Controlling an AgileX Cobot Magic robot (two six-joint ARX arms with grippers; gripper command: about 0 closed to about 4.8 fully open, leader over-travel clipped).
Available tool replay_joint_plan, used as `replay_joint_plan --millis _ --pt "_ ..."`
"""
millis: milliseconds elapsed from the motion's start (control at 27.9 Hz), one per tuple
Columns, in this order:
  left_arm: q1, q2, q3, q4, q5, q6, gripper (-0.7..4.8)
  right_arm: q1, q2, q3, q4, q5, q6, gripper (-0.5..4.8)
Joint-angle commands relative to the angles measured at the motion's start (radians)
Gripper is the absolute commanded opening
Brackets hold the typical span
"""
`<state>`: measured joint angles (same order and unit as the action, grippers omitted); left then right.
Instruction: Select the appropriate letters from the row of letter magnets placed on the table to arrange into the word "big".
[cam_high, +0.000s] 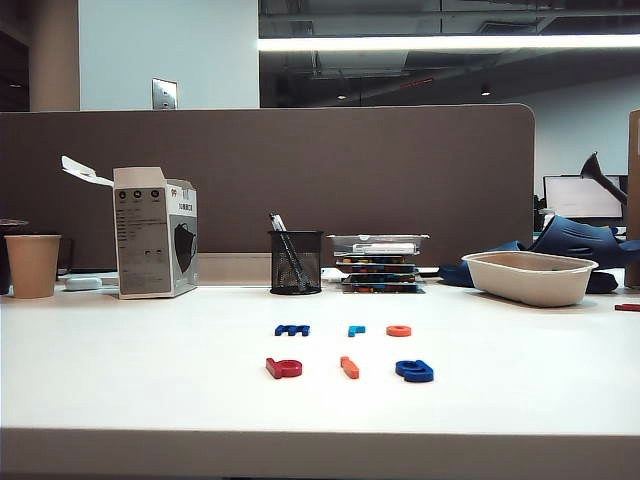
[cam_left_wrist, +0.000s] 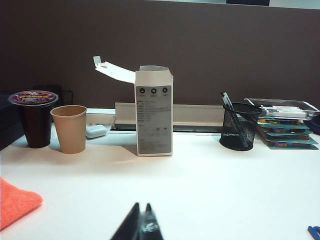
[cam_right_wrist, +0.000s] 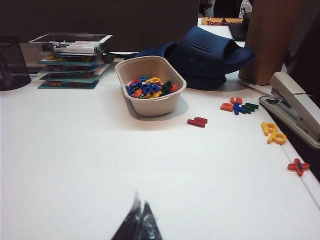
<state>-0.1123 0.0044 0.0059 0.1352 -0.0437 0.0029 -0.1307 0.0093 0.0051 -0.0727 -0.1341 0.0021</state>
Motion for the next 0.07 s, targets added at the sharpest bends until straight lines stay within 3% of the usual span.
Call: replay_joint_plan --millis 36,72 --pt "0.002 0.001 0.002 0.008 0.006 -0.003 -0.05 0.000 -0.003 -0.006 0.009 0.004 -0.003 -0.05" --pt "0.002 0.001 0.002 0.007 0.006 -0.003 -0.05 0.000 -0.003 -0.005 0.009 0.004 -0.003 -0.05"
